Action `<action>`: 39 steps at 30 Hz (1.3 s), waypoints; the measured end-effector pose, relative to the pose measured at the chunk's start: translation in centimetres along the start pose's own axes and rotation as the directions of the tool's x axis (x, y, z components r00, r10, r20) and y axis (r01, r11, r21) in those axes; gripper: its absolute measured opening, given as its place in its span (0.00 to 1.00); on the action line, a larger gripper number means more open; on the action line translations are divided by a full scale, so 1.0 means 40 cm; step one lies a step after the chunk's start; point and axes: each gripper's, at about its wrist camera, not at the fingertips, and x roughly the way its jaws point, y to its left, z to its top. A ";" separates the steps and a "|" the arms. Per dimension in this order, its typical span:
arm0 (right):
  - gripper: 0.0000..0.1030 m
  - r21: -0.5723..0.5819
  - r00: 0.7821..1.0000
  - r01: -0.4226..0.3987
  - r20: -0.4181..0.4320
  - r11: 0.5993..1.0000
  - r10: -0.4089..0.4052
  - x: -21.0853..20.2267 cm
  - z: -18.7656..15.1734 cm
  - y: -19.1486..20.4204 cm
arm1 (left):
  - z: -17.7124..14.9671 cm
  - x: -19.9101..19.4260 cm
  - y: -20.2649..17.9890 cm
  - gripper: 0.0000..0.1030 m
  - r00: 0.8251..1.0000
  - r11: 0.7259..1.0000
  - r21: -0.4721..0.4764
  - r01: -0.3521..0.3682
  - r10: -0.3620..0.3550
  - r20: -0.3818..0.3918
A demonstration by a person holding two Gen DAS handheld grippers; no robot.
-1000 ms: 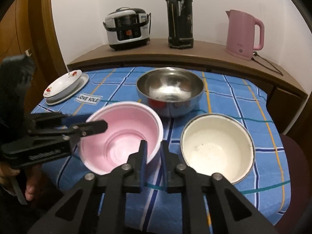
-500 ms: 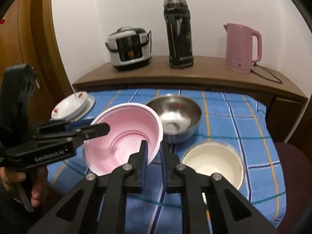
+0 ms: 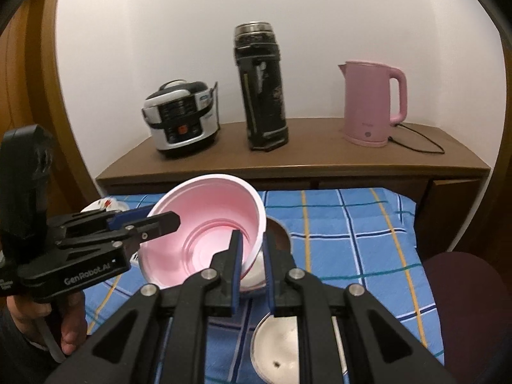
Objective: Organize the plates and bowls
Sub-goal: 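Lift the pink bowl with both grippers and carry it over the red bowl, then lower the pink bowl into the red bowl with both grippers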
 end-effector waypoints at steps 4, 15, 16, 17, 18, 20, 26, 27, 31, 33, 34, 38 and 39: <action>0.12 0.018 1.000 0.030 0.002 0.999 -0.030 0.029 0.033 -0.014 | 0.027 0.037 0.005 0.28 1.000 1.000 0.014 0.016 -0.016 0.012; 0.12 0.030 0.994 0.063 -0.088 0.998 -0.060 0.122 0.022 -0.027 | 0.037 0.115 0.073 0.28 0.995 0.995 -0.017 0.096 -0.096 0.014; 0.12 0.035 0.993 0.065 -0.098 0.997 -0.061 0.129 0.017 -0.031 | 0.033 0.123 0.074 0.28 0.995 0.995 -0.017 0.099 -0.099 0.009; 0.12 0.038 0.992 0.071 -0.103 0.997 -0.066 0.133 0.013 -0.035 | 0.028 0.134 0.077 0.28 0.995 0.994 -0.027 0.103 -0.103 -0.007; 0.12 0.040 0.991 0.079 -0.114 0.996 -0.074 0.138 0.008 -0.041 | 0.024 0.142 0.079 0.28 0.993 0.993 -0.038 0.115 -0.116 -0.021; 0.12 0.058 0.989 0.072 -0.135 0.996 -0.064 0.148 -0.001 -0.052 | 0.019 0.151 0.072 0.28 0.993 0.993 -0.029 0.117 -0.118 -0.027; 0.12 0.070 0.980 0.086 -0.183 0.994 -0.072 0.177 -0.022 -0.054 | 0.002 0.159 0.063 0.28 0.995 0.995 0.013 0.098 -0.098 -0.017; 0.12 0.073 0.980 0.086 -0.185 0.994 -0.071 0.178 -0.022 -0.054 | 0.001 0.164 0.071 0.28 0.994 0.994 0.000 0.106 -0.106 -0.025; 0.12 0.056 0.981 0.080 -0.182 0.995 -0.068 0.178 -0.012 -0.039 | -0.006 0.181 0.100 0.28 0.990 0.991 -0.044 0.125 -0.127 -0.056; 0.12 0.037 0.980 0.081 -0.185 0.996 -0.073 0.182 -0.008 -0.027 | -0.007 0.182 0.108 0.28 0.991 0.992 -0.054 0.116 -0.119 -0.063; 0.12 0.031 0.979 0.082 -0.187 0.996 -0.075 0.184 -0.008 -0.024 | -0.008 0.184 0.112 0.28 0.991 0.991 -0.062 0.116 -0.120 -0.067; 0.12 0.024 0.975 0.084 -0.209 0.996 -0.077 0.194 -0.012 -0.026 | -0.010 0.188 0.125 0.28 0.985 0.986 -0.091 0.141 -0.149 -0.082; 0.12 0.025 0.974 0.084 -0.213 0.996 -0.077 0.195 -0.014 -0.028 | -0.010 0.189 0.126 0.28 0.984 0.984 -0.096 0.151 -0.159 -0.086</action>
